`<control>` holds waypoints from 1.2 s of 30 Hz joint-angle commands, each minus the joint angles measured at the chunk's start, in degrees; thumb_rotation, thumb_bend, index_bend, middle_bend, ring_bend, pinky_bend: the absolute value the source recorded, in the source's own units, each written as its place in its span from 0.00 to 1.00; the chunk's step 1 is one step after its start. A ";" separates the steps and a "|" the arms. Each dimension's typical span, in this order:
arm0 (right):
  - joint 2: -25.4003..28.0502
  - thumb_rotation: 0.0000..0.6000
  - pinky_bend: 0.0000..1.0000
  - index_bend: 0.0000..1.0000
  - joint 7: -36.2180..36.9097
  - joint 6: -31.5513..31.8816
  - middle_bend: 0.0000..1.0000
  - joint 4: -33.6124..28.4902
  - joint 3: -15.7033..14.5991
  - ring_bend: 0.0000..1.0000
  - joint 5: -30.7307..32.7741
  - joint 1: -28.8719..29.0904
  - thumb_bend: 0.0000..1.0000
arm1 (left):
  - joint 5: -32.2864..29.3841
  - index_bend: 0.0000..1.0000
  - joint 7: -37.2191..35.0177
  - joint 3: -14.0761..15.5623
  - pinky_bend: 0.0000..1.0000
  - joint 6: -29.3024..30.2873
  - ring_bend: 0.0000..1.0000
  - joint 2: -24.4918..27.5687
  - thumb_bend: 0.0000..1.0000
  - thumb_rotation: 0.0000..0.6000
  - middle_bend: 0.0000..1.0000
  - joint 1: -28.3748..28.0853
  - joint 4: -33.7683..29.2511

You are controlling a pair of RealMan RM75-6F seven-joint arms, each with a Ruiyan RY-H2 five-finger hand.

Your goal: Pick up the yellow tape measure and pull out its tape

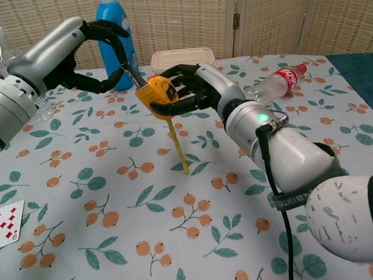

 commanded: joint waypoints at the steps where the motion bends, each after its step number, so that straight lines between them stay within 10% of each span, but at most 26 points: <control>1: 0.48 1.00 0.00 0.55 -0.53 -0.05 0.49 -0.45 -0.06 0.33 0.22 -0.19 0.41 | -0.22 0.57 -1.03 -0.23 0.04 0.61 0.24 0.25 0.63 1.00 0.24 0.54 0.37; 36: 26.20 1.00 0.00 0.55 -10.07 0.28 0.49 -15.32 -9.86 0.34 1.49 -13.10 0.41 | -9.40 0.57 -30.55 -2.66 0.02 -1.06 0.24 9.34 0.65 1.00 0.26 11.91 14.30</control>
